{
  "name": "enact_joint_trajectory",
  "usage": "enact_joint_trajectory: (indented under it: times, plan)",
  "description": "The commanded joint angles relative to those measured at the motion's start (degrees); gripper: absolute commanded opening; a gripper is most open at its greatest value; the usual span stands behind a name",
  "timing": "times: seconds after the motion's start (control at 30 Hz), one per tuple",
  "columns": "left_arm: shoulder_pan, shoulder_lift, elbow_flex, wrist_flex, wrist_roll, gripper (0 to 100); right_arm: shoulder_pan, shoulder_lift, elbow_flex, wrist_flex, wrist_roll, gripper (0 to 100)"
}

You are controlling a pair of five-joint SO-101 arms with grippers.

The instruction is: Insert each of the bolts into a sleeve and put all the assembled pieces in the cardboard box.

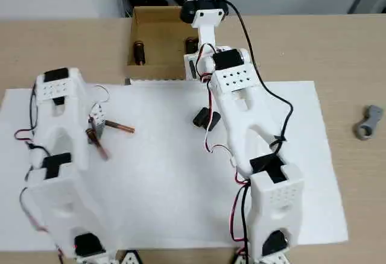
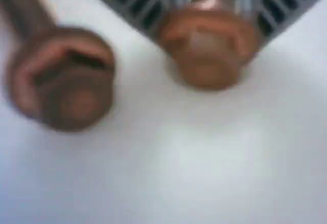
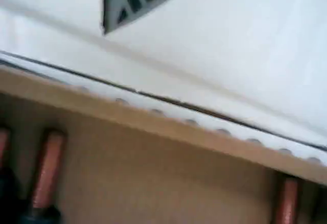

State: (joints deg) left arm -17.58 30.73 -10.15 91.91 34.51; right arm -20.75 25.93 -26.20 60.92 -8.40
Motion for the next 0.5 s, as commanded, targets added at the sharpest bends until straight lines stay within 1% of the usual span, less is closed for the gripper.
enact_joint_trajectory:
  times: [0.0, 0.13, 0.27, 0.37, 0.47]
  plan:
    - [-0.4, -0.4, -4.5, 4.5, -4.1, 0, 0.7, -4.4, -2.7, 0.2, -0.7, 17.7]
    - [-0.4, -0.4, -9.8, 7.6, -6.1, 0, 0.5, -4.4, -2.7, 0.2, -0.7, 17.7]
    - [-0.4, -0.4, -12.8, 8.4, -8.4, 0, 0.5, -4.6, -2.7, 1.0, -0.7, 17.7]
    - [-0.4, -0.4, -14.0, 8.4, -11.1, 0, 0.4, -4.8, -2.7, 4.8, -0.7, 17.7]
    - [-0.4, -1.4, -16.9, 8.4, -12.0, 0, 0.2, -5.0, -2.7, 10.5, -1.8, 17.7]
